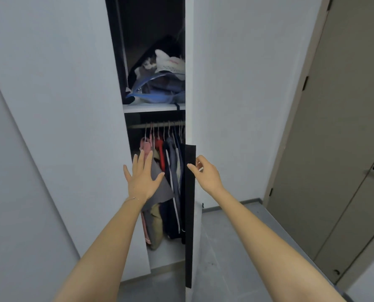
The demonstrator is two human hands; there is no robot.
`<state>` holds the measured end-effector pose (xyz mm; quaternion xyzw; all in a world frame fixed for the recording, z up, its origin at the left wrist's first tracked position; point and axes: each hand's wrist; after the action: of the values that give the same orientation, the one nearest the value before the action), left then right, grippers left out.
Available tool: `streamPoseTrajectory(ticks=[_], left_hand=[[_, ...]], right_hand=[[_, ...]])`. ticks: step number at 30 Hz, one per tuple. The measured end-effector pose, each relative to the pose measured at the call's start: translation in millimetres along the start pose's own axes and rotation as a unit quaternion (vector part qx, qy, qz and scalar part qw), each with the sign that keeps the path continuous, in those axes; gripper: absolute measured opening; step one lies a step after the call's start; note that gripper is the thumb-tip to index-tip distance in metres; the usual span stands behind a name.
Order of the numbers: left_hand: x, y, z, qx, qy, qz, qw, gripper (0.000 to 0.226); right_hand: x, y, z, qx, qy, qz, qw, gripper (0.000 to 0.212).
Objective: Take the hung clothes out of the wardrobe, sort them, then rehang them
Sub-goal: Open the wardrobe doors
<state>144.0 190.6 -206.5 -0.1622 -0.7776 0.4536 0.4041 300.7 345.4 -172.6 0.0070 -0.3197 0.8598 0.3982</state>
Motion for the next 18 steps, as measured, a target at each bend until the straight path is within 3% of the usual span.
streamPoseTrajectory(ticks=[9, 18], left_hand=[[-14, 37, -94, -0.062, -0.034, -0.007, 0.997, 0.078], [-9, 57, -141, -0.032, -0.026, 0.013, 0.999, 0.078]], right_hand=[[0, -95, -60, -0.002, 0.017, 0.002, 1.0, 0.026], [13, -143, -95, 0.021, 0.042, 0.025, 0.999, 0.021]])
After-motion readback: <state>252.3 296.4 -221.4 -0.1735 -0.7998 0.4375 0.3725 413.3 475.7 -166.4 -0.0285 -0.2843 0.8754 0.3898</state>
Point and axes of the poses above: each hand's wrist, its own x-axis towards the middle knuckle, its own y-axis out of the palm, z = x × y, and after that the axes turned 7 degrees about y, right-handed
